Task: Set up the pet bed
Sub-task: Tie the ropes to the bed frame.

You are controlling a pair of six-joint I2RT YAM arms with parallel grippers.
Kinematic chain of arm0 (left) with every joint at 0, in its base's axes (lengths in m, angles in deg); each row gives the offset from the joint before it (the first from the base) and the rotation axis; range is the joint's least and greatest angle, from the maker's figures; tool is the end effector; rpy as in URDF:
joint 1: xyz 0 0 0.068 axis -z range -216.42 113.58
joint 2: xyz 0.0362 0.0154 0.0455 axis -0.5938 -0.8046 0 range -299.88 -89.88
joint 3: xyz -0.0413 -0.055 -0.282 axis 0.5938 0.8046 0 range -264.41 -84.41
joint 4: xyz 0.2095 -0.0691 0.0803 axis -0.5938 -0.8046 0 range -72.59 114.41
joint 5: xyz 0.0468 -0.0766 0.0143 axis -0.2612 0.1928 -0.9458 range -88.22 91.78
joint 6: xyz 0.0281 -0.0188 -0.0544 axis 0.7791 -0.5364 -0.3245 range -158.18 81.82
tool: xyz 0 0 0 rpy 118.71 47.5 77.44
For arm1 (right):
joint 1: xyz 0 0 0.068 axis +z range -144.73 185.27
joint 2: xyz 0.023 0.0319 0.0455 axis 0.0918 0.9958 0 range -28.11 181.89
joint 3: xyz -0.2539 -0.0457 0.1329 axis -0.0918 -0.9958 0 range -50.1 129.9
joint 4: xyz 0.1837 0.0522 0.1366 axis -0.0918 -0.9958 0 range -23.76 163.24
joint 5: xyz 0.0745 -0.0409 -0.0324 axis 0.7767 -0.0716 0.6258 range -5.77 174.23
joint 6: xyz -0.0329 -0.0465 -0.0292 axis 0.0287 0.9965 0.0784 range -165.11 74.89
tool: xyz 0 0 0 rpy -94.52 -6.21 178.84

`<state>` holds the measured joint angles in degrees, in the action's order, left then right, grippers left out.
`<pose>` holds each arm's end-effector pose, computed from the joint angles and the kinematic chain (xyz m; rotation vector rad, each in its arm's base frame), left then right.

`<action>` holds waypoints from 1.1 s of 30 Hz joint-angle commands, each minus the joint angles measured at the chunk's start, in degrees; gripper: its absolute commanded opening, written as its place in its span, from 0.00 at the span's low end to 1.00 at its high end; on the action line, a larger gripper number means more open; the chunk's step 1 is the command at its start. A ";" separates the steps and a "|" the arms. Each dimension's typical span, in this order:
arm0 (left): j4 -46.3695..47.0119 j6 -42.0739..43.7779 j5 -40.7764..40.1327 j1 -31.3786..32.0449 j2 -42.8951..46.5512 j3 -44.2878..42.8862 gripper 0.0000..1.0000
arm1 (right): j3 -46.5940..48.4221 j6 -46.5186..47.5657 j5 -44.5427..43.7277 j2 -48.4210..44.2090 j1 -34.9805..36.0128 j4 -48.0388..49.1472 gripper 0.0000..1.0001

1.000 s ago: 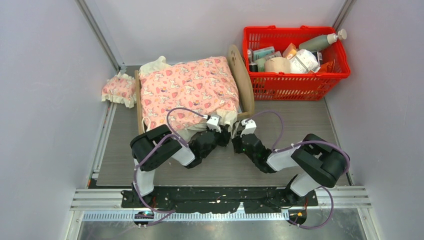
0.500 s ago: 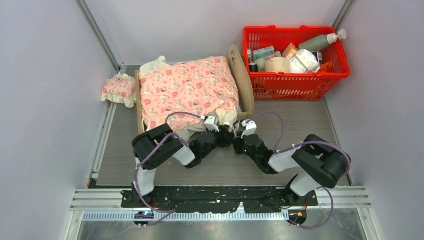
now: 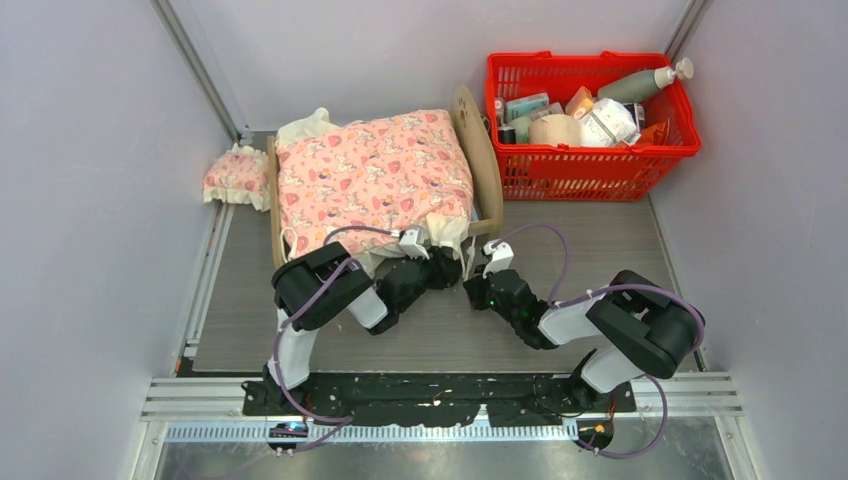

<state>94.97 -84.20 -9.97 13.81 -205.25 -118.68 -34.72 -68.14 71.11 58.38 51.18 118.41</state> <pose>0.2343 -0.2656 0.1415 -0.0907 1.8686 -1.0256 0.1748 0.1642 0.1561 -0.2617 2.0352 0.5304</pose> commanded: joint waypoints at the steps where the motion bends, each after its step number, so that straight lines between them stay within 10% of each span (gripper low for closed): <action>1: 5.65 0.11 -1.11 -1.81 -1.18 -1.23 0.47 | -0.33 0.54 0.21 -1.86 -0.20 0.19 0.05; 21: 9.76 0.89 0.64 -1.08 -3.08 -2.36 0.48 | 0.88 -0.19 -0.38 -2.76 -0.37 -1.71 0.05; 33: 6.91 1.28 -1.35 -0.58 -1.99 -0.45 0.46 | 3.50 -2.11 -9.06 -14.65 -1.82 -15.70 0.27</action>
<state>101.42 -83.83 -9.31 13.70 -208.66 -119.59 -34.06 -70.82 66.72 48.18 50.72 106.39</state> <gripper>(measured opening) 0.470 0.255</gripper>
